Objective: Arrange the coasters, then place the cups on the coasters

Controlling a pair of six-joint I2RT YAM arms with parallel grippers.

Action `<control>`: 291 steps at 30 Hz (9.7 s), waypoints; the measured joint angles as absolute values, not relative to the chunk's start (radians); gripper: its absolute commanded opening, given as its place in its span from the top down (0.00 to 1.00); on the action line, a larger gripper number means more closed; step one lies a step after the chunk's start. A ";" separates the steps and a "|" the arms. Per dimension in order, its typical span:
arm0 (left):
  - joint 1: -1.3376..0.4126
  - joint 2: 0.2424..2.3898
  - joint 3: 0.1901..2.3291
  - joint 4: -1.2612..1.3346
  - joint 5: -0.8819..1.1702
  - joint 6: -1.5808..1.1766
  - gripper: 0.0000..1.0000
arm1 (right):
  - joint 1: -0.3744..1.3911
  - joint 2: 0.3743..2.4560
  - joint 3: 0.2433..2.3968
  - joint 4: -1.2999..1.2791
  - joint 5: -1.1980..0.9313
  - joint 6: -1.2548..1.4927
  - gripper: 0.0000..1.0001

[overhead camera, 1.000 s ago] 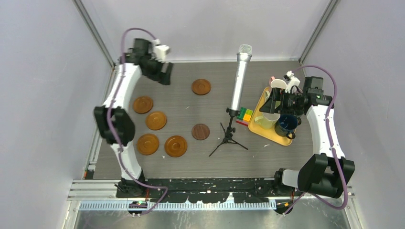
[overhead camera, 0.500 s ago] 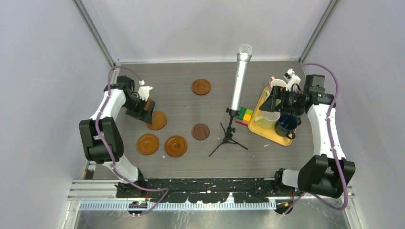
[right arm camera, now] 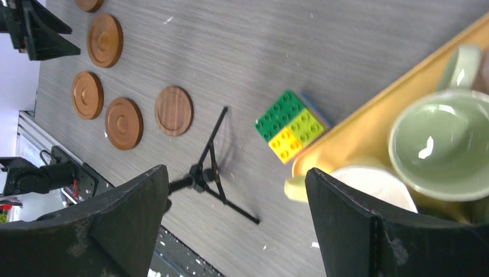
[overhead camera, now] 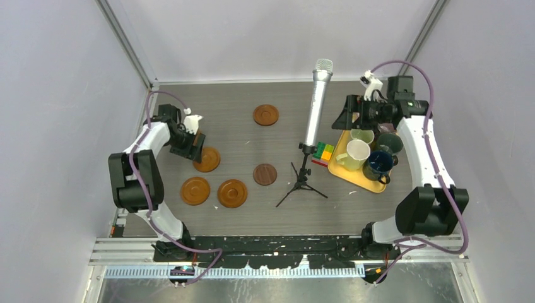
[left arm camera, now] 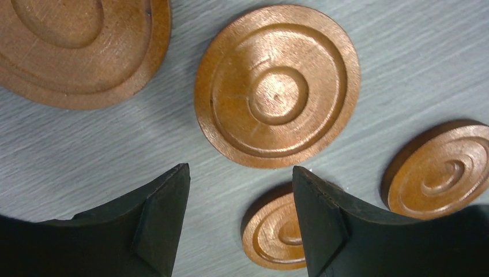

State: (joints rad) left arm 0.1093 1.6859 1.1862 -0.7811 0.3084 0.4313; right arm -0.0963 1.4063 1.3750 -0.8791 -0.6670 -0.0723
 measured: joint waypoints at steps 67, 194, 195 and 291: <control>-0.301 2.563 2.392 -0.785 -0.012 0.047 0.66 | 0.239 1.966 1.718 -0.661 -0.416 0.127 0.28; -0.315 2.188 1.750 -0.817 0.123 0.242 0.67 | -0.102 1.352 1.228 -0.771 -0.572 -0.002 0.14; -0.318 2.188 1.751 -0.817 0.124 0.241 0.68 | -0.102 1.352 1.228 -0.771 -0.571 -0.002 0.14; 0.019 2.034 1.490 -0.759 0.192 0.315 0.63 | -0.102 1.348 1.214 -0.778 -0.604 -0.028 0.14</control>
State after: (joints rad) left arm 0.0189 2.0338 1.4902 -0.7593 0.1917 0.3145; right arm -0.1024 1.3483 1.2140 -0.7784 -0.6041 -0.0284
